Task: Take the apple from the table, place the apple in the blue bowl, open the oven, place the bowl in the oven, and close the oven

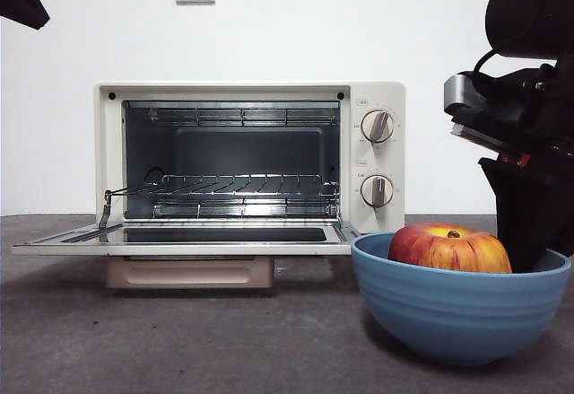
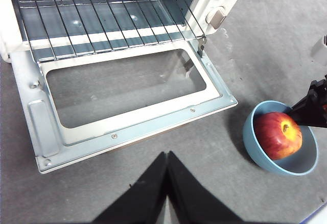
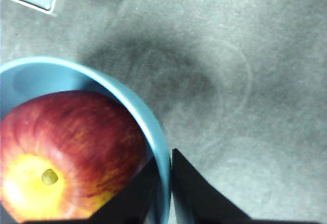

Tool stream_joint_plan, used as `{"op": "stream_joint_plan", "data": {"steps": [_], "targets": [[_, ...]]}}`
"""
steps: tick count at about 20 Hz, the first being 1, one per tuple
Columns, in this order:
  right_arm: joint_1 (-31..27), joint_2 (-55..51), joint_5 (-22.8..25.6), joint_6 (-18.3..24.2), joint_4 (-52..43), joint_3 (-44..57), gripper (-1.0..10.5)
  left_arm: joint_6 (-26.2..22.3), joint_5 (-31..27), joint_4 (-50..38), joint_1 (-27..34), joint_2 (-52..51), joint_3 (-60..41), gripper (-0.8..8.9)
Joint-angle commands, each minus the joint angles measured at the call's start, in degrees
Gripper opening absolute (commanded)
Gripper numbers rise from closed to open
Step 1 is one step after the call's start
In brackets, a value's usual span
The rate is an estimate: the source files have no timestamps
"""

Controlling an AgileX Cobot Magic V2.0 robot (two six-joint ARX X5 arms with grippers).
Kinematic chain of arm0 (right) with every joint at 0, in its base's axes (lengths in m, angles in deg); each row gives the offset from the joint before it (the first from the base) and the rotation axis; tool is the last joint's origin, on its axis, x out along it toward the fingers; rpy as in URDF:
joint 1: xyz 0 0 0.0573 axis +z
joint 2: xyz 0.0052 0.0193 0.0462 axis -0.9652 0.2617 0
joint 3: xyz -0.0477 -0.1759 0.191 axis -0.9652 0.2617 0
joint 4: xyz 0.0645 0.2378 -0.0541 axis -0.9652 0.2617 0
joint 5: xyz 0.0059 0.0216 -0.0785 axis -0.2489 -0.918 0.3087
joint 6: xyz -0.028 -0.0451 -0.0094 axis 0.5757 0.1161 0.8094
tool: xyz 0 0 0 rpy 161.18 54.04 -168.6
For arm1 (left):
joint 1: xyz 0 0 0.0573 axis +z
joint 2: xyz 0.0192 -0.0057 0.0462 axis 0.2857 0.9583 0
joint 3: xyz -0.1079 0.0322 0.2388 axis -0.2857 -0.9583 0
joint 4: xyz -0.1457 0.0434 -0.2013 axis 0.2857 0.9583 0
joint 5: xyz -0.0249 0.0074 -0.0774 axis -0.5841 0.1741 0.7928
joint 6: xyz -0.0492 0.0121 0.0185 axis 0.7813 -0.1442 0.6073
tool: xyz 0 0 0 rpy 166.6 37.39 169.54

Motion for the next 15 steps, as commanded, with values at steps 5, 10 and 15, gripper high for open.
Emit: {"op": "stream_joint_plan", "data": {"steps": [5, 10, 15], "targets": [[5.2, -1.4, -2.9, -6.3, 1.8, -7.2, 0.0, -0.6, -3.1, -0.4, -0.2, 0.2, 0.1, 0.07], [10.7, 4.2, 0.9, -11.4, 1.2, -20.2, 0.0, -0.8, -3.1, -0.4, -0.2, 0.2, -1.0, 0.07], [12.1, 17.0, 5.0, -16.5, -0.6, -33.4, 0.0, -0.9, -3.1, -0.5, -0.2, 0.2, -1.1, 0.07]]}}
